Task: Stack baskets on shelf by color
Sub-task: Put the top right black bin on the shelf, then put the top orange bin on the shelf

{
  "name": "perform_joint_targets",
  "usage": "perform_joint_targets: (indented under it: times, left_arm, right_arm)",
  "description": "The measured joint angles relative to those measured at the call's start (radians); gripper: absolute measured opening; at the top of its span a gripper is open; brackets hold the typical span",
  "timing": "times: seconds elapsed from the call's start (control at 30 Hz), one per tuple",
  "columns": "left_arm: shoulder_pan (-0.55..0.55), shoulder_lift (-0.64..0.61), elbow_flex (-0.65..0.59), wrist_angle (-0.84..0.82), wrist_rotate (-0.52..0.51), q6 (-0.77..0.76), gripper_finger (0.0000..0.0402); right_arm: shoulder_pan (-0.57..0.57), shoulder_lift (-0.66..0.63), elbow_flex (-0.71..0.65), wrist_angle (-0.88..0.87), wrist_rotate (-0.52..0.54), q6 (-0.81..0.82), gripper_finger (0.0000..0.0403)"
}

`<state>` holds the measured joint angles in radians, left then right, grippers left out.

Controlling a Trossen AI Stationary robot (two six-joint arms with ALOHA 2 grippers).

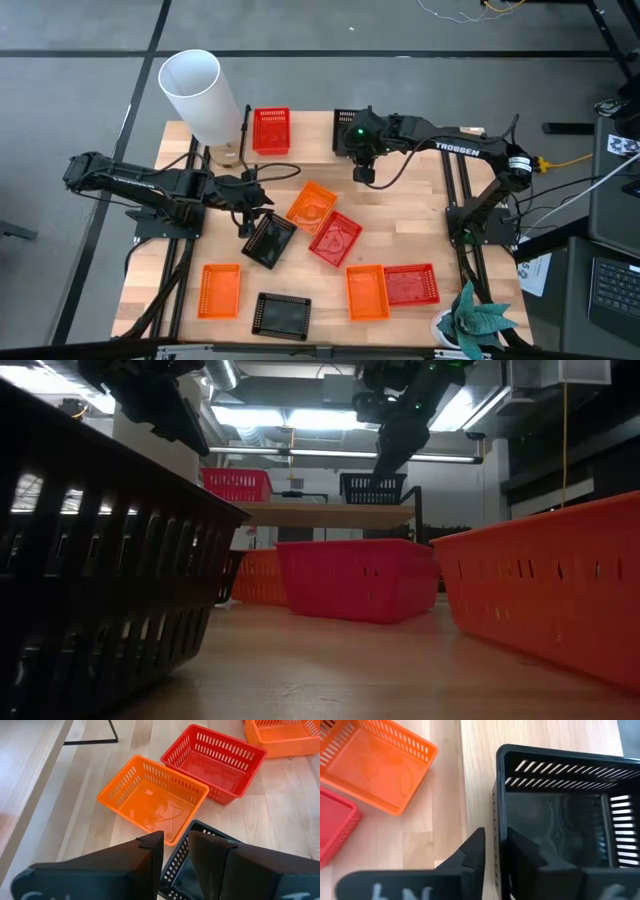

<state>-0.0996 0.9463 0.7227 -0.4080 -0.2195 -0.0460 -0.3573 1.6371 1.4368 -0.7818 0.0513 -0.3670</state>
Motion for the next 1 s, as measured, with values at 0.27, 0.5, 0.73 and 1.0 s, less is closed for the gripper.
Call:
perform_joint_targets:
  times: [0.27,0.5,0.73,1.0]
  left_arm:
    - [0.000,0.000,0.000,0.000,0.000,-0.005,0.0082]
    - [0.000,0.001,0.000,0.000,0.000,-0.029,0.0082]
    - [-0.008,0.112,0.000,0.115,0.058,-0.062,0.0082]
    - [-0.034,0.338,0.000,0.425,0.050,0.098,0.0082]
  right_arm:
    - [0.000,-0.054,0.000,0.013,0.000,0.000,0.0113]
    - [0.028,-0.166,0.001,-0.024,-0.026,0.117,0.0116]
    - [0.115,-0.275,0.002,-0.177,-0.160,0.315,0.0116]
    - [0.255,-0.378,0.002,-0.340,-0.204,0.443,0.0116]
